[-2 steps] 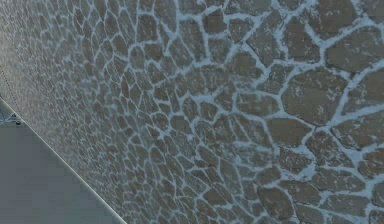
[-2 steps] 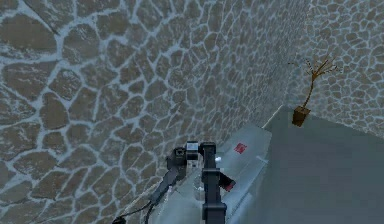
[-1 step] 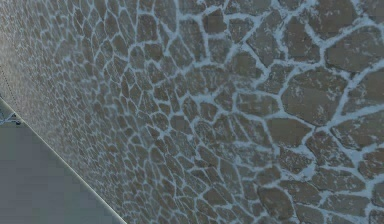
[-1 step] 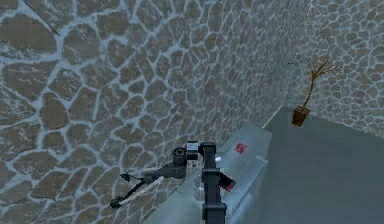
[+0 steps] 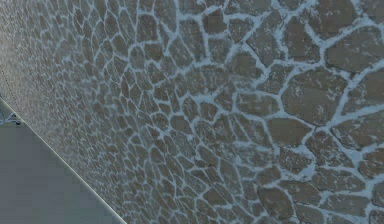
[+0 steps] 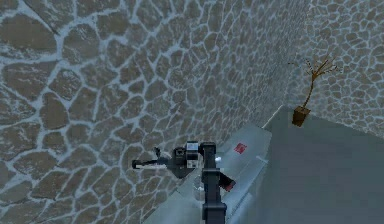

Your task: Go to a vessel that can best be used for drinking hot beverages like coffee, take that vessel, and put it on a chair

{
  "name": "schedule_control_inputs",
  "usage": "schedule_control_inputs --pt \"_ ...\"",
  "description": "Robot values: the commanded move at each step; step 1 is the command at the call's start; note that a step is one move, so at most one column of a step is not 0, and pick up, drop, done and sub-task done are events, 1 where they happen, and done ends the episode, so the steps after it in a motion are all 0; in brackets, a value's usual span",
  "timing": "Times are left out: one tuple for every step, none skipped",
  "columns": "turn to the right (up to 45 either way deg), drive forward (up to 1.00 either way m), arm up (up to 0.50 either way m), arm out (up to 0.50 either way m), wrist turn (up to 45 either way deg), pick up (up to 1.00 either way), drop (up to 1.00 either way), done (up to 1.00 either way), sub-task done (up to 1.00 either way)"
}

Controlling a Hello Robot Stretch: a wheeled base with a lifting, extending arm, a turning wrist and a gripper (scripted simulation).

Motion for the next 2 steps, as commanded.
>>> schedule_control_inputs --pt "0.0 0.0 0.0 0.0 45.0 0.0 0.0 0.0 0.0" --pt "0.0 0.0 0.0 0.0 24.0 0.0 0.0 0.0 0.0"
